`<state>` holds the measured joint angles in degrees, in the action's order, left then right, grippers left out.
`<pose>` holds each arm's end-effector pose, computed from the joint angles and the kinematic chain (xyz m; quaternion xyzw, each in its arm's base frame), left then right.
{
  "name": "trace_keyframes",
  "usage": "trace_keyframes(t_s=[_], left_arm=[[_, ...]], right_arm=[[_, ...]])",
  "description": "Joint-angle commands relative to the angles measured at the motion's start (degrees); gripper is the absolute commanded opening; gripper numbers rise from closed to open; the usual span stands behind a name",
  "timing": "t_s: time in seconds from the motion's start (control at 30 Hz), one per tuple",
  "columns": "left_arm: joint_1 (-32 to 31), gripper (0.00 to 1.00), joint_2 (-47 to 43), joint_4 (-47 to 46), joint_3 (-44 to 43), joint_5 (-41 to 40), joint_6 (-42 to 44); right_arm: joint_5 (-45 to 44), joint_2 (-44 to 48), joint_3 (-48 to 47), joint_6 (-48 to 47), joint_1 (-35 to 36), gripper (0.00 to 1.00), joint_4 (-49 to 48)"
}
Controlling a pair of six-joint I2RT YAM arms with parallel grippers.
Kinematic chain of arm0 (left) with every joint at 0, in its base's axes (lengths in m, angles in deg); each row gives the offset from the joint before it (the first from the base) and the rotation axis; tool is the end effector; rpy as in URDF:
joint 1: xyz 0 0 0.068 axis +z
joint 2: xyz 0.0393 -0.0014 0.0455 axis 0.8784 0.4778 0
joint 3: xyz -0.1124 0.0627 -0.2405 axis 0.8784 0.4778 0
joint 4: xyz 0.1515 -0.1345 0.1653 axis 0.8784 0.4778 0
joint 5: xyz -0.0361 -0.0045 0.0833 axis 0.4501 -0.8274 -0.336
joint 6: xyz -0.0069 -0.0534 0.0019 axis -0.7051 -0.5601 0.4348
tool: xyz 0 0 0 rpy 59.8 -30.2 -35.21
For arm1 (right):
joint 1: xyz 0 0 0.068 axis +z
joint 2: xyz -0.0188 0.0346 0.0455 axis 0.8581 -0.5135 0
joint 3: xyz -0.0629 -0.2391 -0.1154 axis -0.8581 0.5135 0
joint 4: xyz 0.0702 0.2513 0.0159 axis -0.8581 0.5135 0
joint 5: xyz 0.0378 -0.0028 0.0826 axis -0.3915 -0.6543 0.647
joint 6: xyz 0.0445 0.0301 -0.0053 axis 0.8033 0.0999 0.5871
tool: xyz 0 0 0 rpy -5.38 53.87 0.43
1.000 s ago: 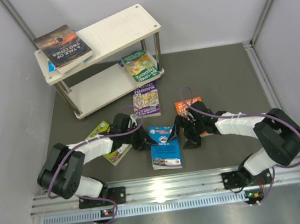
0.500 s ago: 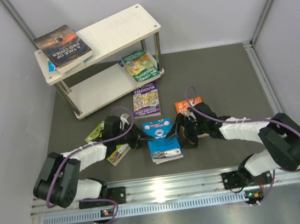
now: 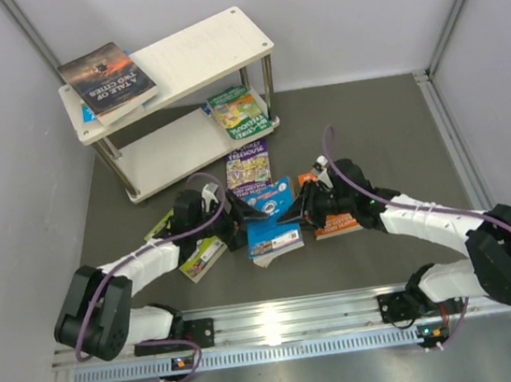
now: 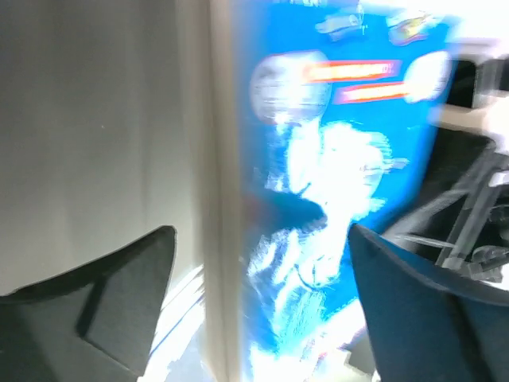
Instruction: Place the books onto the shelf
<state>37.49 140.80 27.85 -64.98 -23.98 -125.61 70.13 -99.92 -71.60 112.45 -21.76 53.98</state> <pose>0.2143 -0.1195 0.1685 -0.1788 0.8263 -0.5257 0.0947 0.1993 0.1749 0.2054 0.1285 0.8460 0.5110 0.0815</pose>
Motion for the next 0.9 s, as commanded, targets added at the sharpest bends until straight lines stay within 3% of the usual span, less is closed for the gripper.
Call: trace_keyframes(t_s=[0.0, 0.3, 0.5, 0.6, 0.77, 0.87], left_arm=[[-0.38, 0.99, -3.67, 5.64, -3.12, -0.19, 3.81], [-0.12, 0.99, -6.93, 2.24, -2.59, -2.05, -1.1], [-0.12, 0.98, -11.06, -4.87, 0.13, -3.98, -10.84], [-0.12, 0.94, -12.82, -7.34, 1.01, -4.68, -12.97], [-0.2, 0.88, -13.0, -7.96, -0.04, -4.68, -14.46], [-0.2, 0.75, -12.56, -8.22, -0.65, -4.95, -14.82]], right_arm=[[1.07, 4.82, -8.15, -0.49, -0.51, 0.05, -2.07], [2.48, 6.14, -11.94, 3.2, -5.26, 0.0, -4.52], [0.37, 6.85, -3.86, 14.96, -6.23, 0.0, -24.51], [-0.42, 5.45, -1.39, 19.1, -6.14, 0.0, -31.39], [-1.12, 3.6, -1.3, 20.07, -6.14, 0.0, -33.35], [-1.21, 2.11, -0.6, 22.09, -6.14, 0.0, -37.12]])
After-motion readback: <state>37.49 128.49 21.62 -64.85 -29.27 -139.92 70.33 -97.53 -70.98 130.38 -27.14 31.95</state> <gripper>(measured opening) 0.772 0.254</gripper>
